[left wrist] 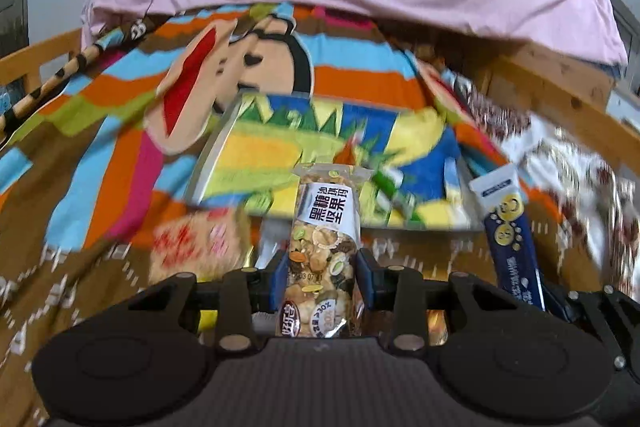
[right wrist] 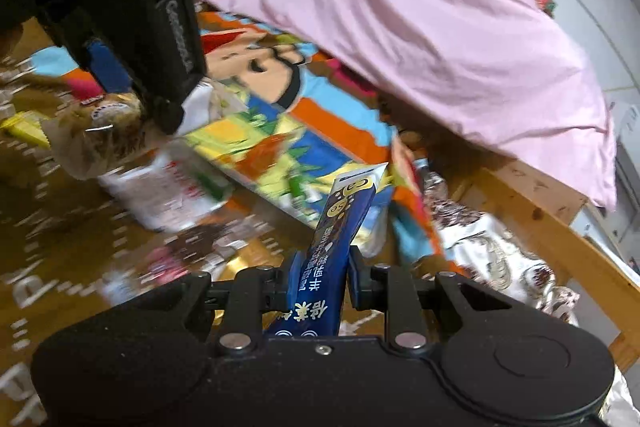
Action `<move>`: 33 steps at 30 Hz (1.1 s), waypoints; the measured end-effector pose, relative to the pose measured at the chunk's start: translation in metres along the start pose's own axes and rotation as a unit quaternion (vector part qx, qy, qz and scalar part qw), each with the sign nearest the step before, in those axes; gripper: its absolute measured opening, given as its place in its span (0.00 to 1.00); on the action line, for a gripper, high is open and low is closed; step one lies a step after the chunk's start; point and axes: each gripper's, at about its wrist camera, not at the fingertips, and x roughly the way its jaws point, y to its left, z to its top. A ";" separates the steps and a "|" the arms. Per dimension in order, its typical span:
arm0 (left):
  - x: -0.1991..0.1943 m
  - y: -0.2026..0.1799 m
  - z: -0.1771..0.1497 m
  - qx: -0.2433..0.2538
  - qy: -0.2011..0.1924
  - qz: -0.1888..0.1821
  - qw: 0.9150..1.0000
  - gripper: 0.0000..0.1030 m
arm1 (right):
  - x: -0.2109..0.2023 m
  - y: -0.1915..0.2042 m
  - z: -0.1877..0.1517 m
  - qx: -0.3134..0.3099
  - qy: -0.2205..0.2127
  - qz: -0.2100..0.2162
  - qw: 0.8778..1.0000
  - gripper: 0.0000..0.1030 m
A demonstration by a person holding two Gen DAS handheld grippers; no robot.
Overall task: Organize snacks
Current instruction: 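Lower the nut-mix pack into the tray with the left tool while the right tool places the tube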
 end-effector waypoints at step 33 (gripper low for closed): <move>0.166 -0.051 0.056 0.028 -0.042 -0.002 0.999 0.38 | 0.161 -0.027 0.004 0.073 -0.045 0.057 0.995 0.29</move>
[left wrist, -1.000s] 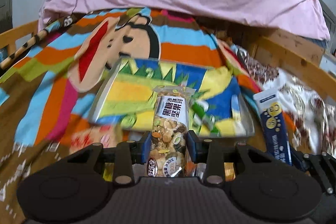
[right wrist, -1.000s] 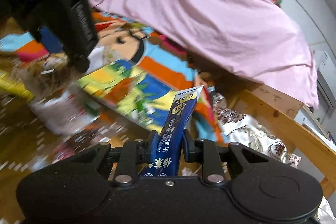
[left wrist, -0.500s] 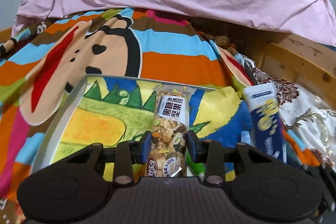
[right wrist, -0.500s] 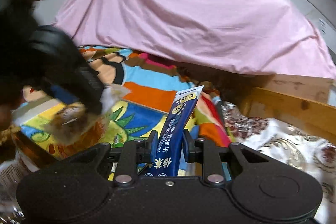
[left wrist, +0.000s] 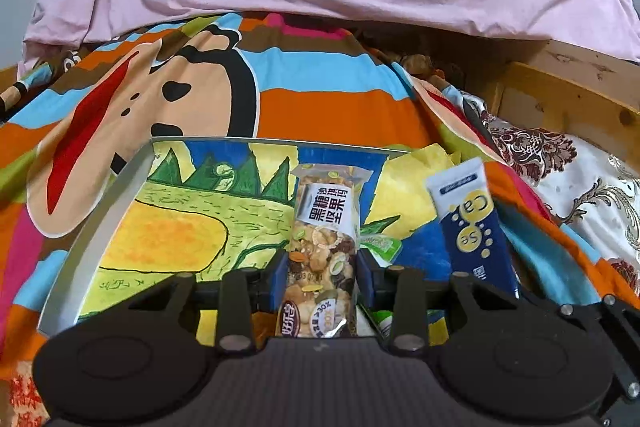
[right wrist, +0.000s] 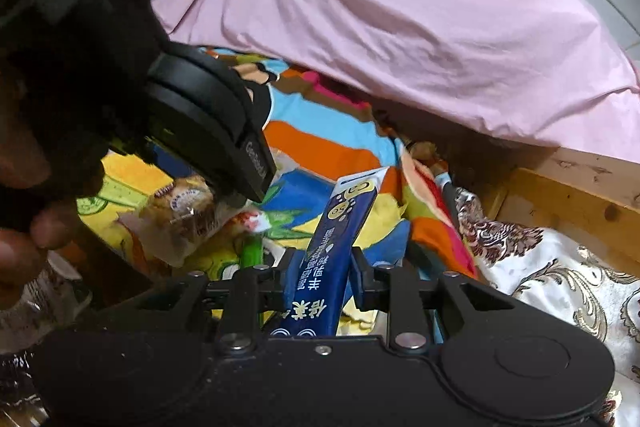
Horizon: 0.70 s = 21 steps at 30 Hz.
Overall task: Organize snacks
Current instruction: 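Lower the nut-mix pack into the tray with the left tool while the right tool places the tube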
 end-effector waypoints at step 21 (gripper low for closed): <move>-0.089 0.045 -0.006 -0.084 -0.032 -0.018 0.996 0.68 | -0.042 -0.007 0.008 -0.019 0.030 -0.035 0.999 0.84</move>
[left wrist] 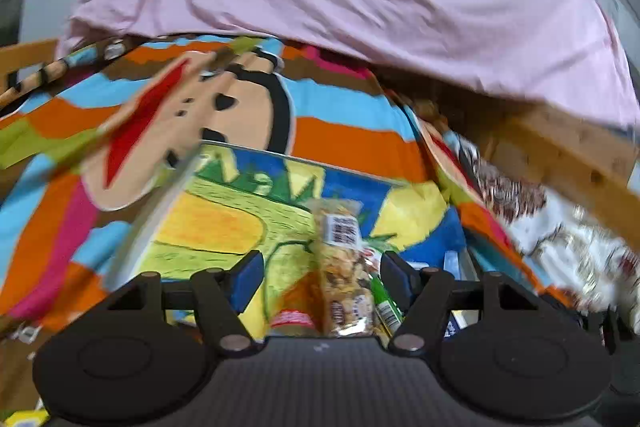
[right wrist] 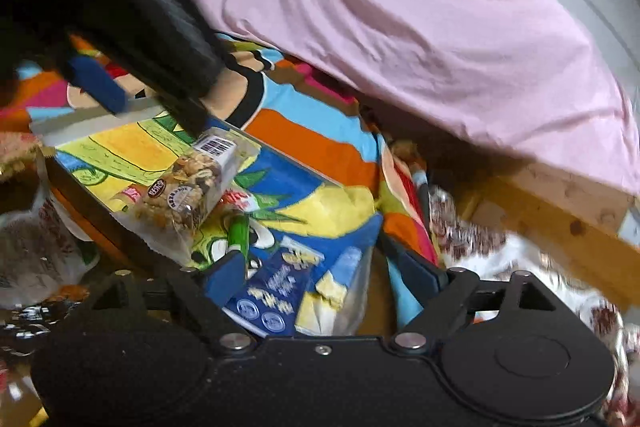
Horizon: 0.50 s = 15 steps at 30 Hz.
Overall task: Organize snacks
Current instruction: 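Lower the nut-mix pack into the tray with the left tool while the right tool places the tube, then open both tools and raise them away from the tray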
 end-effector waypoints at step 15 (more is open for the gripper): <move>-0.167 0.059 0.056 -0.024 -0.054 0.027 0.998 0.95 | -0.164 -0.018 0.080 -0.038 -0.059 -0.050 0.996 0.99</move>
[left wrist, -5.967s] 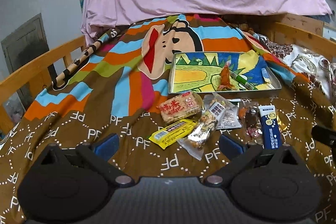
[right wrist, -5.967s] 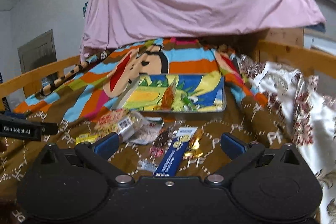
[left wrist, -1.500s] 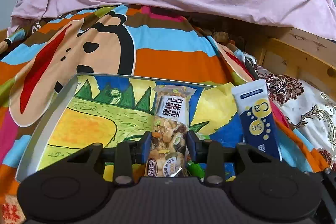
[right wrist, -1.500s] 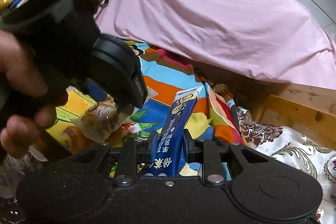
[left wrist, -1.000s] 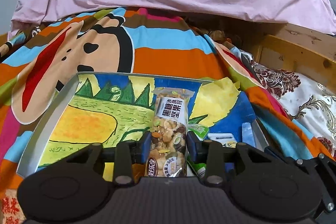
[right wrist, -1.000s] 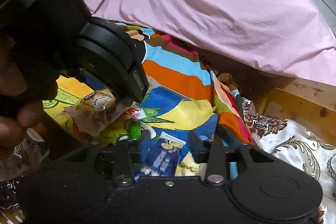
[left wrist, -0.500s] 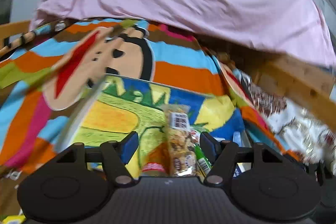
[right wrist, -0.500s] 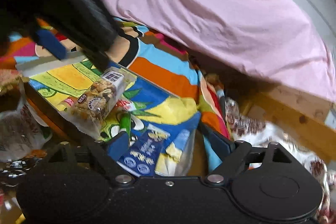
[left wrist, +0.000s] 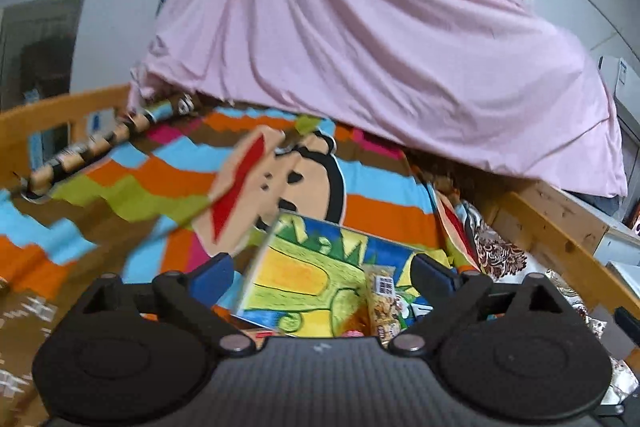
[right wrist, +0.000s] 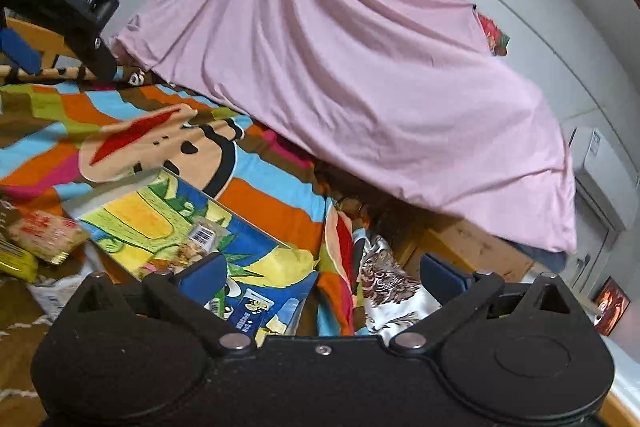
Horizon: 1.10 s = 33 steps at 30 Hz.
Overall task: Organize snacks
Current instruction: 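Open both tools and raise them away from the tray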
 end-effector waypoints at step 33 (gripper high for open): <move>-0.239 0.068 0.055 0.079 -0.053 0.000 0.995 1.00 | -0.229 -0.025 0.194 0.129 0.037 0.062 0.989 0.99</move>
